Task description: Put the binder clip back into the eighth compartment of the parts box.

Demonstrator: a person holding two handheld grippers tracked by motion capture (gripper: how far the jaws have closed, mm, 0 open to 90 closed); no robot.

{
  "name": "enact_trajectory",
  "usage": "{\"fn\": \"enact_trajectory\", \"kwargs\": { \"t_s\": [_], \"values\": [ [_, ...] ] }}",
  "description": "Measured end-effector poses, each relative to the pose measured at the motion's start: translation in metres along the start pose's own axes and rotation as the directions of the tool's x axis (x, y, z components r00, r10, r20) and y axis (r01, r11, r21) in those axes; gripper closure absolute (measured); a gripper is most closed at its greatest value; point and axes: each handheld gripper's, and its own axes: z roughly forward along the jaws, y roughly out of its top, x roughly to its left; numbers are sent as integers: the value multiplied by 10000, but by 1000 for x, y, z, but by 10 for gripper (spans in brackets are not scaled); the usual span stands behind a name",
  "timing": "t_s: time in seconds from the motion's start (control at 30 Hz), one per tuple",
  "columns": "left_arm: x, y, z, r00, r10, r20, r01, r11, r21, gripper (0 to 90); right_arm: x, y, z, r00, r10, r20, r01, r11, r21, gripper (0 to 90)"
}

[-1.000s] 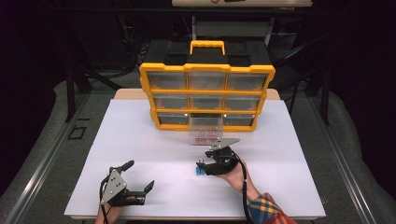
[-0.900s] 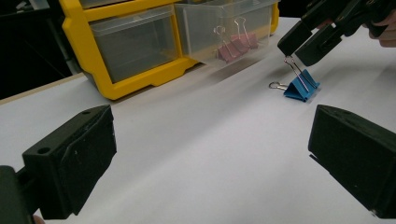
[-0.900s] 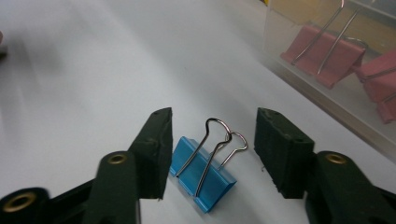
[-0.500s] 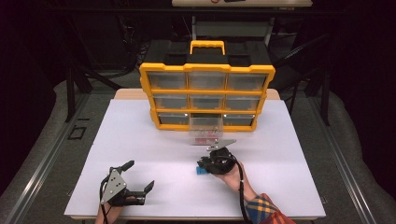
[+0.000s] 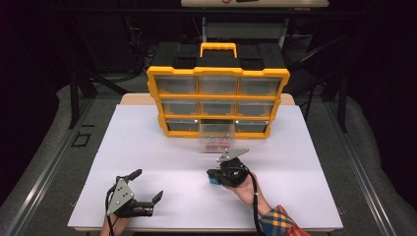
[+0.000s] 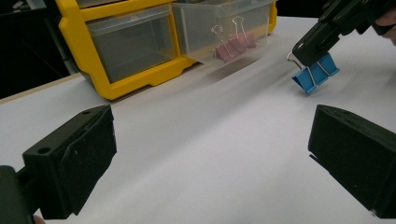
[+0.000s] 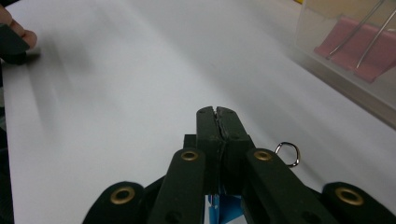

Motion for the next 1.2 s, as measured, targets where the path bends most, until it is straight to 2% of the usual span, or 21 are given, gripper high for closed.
{"fn": "enact_trajectory", "kwargs": {
  "t_s": [0.2, 0.9, 1.0, 1.2],
  "values": [
    [1, 0, -1, 10000, -60, -15, 60, 10000, -34, 9, 10, 8, -17, 9976, -532, 443, 548, 9979, -350, 888],
    [0, 0, -1, 9999, -18, -118, 17, 10000, -25, 9, 12, 33, -57, 9896, -702, 1252, 834, 9911, -1037, 891],
    [-1, 0, -1, 10000, -26, -97, 25, 10000, -19, 9, 11, 43, -67, 9869, -771, 1417, 963, 9863, -1337, 891],
    [0, 0, -1, 9999, -26, -116, 25, 10000, -19, 9, 10, 59, -78, 9813, -895, 1705, 1169, 9805, -1581, 890]
  ]
}}
